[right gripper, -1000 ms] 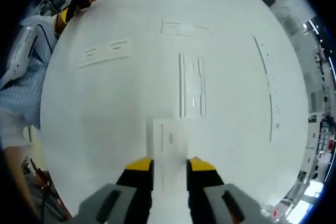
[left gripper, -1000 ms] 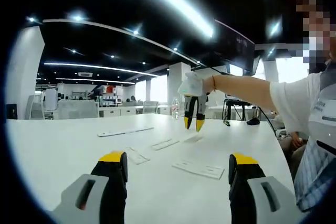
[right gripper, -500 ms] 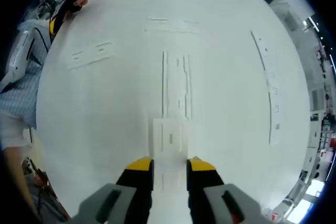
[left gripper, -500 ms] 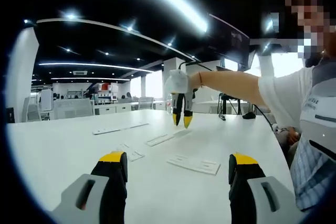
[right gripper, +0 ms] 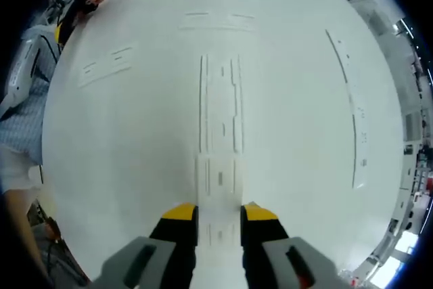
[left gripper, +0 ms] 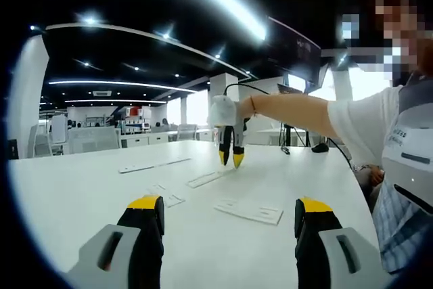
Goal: Locate the socket holder cover, grip the socket holder cover, clip it into the socket holder slot.
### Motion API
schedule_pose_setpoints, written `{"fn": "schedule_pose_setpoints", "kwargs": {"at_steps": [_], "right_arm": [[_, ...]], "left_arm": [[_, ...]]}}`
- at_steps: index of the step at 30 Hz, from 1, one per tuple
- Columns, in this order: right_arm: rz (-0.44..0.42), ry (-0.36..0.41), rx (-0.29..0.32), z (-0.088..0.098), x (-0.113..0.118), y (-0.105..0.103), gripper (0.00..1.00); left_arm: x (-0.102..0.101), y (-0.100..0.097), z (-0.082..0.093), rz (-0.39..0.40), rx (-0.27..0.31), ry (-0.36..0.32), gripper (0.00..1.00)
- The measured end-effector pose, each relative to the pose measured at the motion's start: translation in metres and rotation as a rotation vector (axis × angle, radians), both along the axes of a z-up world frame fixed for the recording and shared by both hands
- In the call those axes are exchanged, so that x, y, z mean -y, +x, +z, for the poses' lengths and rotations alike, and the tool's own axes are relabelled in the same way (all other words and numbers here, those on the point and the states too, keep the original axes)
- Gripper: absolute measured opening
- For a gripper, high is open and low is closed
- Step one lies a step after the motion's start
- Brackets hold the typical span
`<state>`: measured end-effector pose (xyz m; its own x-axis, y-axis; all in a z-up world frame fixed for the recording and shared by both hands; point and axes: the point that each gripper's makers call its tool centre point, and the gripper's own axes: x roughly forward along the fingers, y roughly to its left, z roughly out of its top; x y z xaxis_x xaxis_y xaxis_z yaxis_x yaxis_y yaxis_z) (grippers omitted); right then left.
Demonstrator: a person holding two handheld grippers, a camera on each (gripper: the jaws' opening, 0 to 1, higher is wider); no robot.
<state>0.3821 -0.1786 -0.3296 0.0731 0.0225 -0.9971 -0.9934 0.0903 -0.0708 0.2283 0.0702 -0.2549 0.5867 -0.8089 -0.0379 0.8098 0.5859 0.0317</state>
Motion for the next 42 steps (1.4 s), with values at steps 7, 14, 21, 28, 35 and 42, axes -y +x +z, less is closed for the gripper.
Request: {"fn": "schedule_pose_setpoints", "kwargs": {"at_steps": [7, 14, 21, 28, 35, 42], "right_arm": [[-0.001, 0.0, -0.001, -0.002, 0.0, 0.001, 0.25], [0.004, -0.001, -0.001, -0.003, 0.0, 0.003, 0.25], [0.007, 0.001, -0.003, -0.002, -0.003, 0.004, 0.25], [0.014, -0.005, 0.0, -0.002, -0.009, 0.006, 0.25], [0.012, -0.007, -0.005, -0.003, -0.012, 0.008, 0.25], [0.008, -0.011, -0.005, -0.002, -0.012, 0.009, 0.25]], "left_arm": [[0.0, 0.0, -0.001, 0.001, 0.0, 0.002, 0.79], [0.001, 0.001, -0.001, 0.002, -0.001, 0.004, 0.79], [0.001, 0.002, -0.002, 0.001, -0.004, 0.007, 0.79], [0.001, 0.003, -0.002, 0.001, -0.003, 0.007, 0.79], [0.002, 0.003, -0.002, -0.003, -0.003, 0.007, 0.79], [0.003, 0.003, -0.002, -0.005, -0.005, 0.007, 0.79]]}}
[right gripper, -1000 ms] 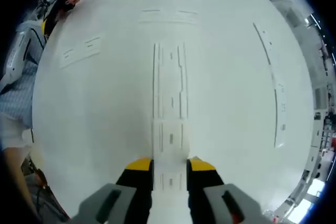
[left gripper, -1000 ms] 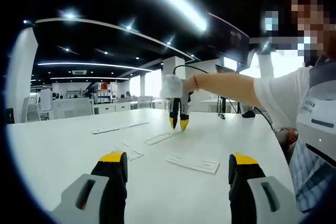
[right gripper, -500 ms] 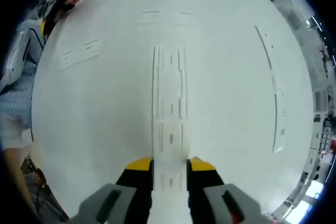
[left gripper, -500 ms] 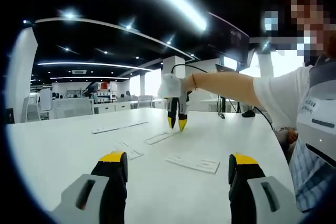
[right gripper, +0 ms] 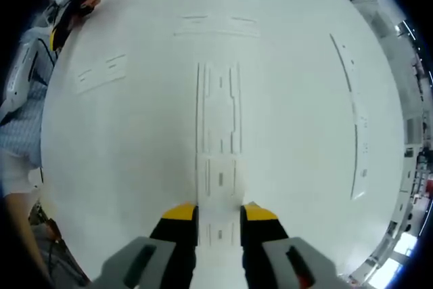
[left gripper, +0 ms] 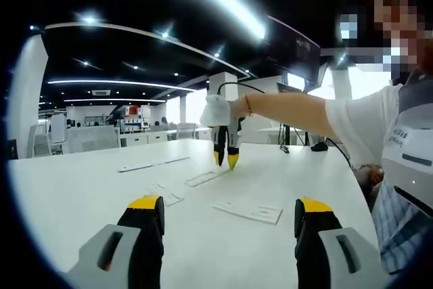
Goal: Locate the socket holder cover, grip the socket holder cover, clip it into the socket holder slot.
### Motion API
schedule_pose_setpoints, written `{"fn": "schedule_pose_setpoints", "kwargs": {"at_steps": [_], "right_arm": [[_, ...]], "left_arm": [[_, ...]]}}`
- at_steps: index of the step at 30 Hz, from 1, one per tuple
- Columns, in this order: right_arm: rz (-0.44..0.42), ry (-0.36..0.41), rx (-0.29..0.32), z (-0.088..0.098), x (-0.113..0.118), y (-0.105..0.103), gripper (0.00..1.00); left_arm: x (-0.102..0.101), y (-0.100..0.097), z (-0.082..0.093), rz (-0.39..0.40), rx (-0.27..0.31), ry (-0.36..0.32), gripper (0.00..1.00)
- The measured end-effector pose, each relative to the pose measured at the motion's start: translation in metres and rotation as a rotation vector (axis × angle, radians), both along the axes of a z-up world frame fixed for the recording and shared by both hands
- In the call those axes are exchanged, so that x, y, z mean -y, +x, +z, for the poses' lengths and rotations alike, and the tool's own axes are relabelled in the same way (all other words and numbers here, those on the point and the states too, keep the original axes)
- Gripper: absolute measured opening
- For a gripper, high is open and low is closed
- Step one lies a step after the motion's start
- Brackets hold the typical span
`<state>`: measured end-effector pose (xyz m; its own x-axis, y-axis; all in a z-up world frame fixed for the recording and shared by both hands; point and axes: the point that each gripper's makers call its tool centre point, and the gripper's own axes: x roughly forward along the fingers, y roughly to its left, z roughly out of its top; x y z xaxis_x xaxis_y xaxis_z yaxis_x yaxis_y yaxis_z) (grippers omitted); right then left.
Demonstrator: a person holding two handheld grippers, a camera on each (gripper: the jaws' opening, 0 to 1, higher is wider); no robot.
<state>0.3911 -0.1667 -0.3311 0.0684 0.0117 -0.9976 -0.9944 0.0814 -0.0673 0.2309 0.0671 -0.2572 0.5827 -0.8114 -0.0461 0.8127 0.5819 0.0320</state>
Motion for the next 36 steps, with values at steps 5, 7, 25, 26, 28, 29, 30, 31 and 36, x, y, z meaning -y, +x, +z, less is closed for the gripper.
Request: {"fn": "schedule_pose_setpoints", "kwargs": {"at_steps": [5, 7, 25, 26, 28, 29, 30, 31, 36], "right_arm": [[0.0, -0.005, 0.001, -0.0001, -0.0008, -0.0035, 0.25], [0.0, -0.006, 0.002, 0.0, -0.0009, -0.004, 0.25], [0.0, -0.001, -0.003, -0.0003, -0.0061, -0.0047, 0.25], [0.0, -0.004, -0.003, -0.0005, -0.0061, -0.0049, 0.25], [0.001, -0.005, -0.003, -0.0007, -0.0069, -0.0052, 0.25], [-0.001, -0.002, -0.004, -0.0008, -0.0076, -0.0055, 0.25], [0.0, 0.0, -0.004, -0.0007, -0.0081, -0.0051, 0.25], [0.0, -0.001, -0.004, -0.0007, -0.0083, -0.0048, 0.25], [0.004, -0.01, -0.004, -0.0003, -0.0088, -0.0026, 0.25]], "left_arm": [[0.0001, 0.0001, -0.0004, 0.001, -0.001, 0.002, 0.79], [-0.0002, 0.0002, 0.0, 0.003, 0.0, 0.0, 0.79], [-0.0008, 0.0007, -0.0012, 0.004, -0.004, 0.006, 0.79], [-0.0008, 0.0007, -0.0012, 0.004, -0.004, 0.006, 0.79], [-0.0008, 0.0008, -0.0012, 0.004, -0.003, 0.006, 0.79], [-0.0008, 0.0009, -0.0011, 0.004, -0.003, 0.006, 0.79], [-0.0008, 0.0009, -0.0011, 0.004, -0.004, 0.006, 0.79], [-0.0007, 0.001, -0.0012, 0.004, -0.004, 0.006, 0.79], [-0.0007, 0.0011, -0.0014, 0.004, -0.004, 0.007, 0.79]]}}
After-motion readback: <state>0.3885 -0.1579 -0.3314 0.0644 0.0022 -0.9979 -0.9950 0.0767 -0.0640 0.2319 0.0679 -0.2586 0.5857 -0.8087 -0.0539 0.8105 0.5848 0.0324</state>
